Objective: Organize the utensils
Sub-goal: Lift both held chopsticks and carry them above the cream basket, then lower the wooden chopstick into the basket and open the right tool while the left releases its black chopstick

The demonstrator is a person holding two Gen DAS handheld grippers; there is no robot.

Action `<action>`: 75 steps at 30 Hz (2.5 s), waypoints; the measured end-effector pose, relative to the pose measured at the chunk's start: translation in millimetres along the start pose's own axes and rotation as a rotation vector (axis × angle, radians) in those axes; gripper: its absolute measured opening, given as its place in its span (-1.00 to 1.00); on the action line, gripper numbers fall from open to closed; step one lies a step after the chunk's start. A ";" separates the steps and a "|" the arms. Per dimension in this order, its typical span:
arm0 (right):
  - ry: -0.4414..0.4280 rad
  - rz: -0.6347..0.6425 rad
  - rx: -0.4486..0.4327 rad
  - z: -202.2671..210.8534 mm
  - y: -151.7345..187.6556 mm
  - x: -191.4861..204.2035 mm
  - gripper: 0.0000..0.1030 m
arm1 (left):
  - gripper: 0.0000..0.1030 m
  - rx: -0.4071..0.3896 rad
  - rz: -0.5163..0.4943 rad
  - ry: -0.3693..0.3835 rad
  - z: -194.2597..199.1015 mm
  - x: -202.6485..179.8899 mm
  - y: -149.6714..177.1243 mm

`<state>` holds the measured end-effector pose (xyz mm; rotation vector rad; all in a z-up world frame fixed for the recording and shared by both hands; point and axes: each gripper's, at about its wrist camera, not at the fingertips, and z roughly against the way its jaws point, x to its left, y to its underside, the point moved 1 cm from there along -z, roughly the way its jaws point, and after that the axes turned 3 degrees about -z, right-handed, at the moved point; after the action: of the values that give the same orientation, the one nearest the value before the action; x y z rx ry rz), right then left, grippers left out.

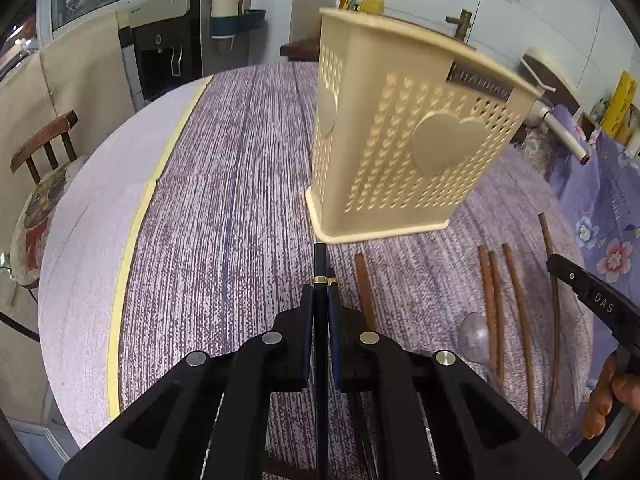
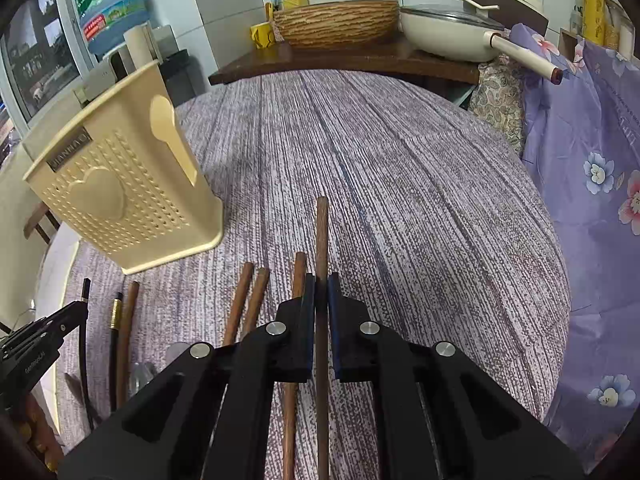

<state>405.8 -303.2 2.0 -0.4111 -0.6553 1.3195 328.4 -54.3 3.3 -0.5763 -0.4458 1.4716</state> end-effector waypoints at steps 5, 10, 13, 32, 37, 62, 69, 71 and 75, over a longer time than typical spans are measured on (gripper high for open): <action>-0.037 0.024 -0.043 25.0 -3.7 5.1 -0.86 | -0.84 -0.048 0.005 0.032 22.7 2.1 -4.2; -0.089 0.034 -0.109 62.0 -12.0 6.9 -0.86 | -0.84 -0.120 -0.006 0.066 53.1 5.4 -11.2; -0.113 0.054 -0.149 85.5 -17.6 8.2 -0.86 | -0.84 -0.163 -0.016 0.082 71.5 6.5 -15.4; -0.160 0.135 -0.248 160.2 -31.6 29.4 -0.86 | -0.84 -0.319 -0.065 0.077 141.8 7.1 -37.2; -0.185 0.144 -0.267 168.7 -39.9 37.8 -0.86 | -0.84 -0.350 -0.078 0.071 154.4 6.3 -44.9; -0.201 0.121 -0.531 183.8 -175.1 150.3 -0.86 | -0.84 -0.547 -0.004 0.035 176.3 -15.4 -176.6; -0.159 0.128 -0.435 108.3 -151.0 147.8 -0.86 | -0.84 -0.432 0.012 0.042 115.6 -10.4 -156.9; -0.153 0.130 -0.409 95.2 -143.7 145.7 -0.86 | -0.84 -0.397 0.011 0.045 100.7 -10.2 -151.2; -0.148 0.119 -0.366 76.4 -133.9 137.7 -0.86 | -0.84 -0.344 0.022 0.054 79.1 -6.8 -141.5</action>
<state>471.9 -204.9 171.4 -0.6614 -1.0160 1.3520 391.9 -55.1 152.6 -0.8934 -0.6582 1.4051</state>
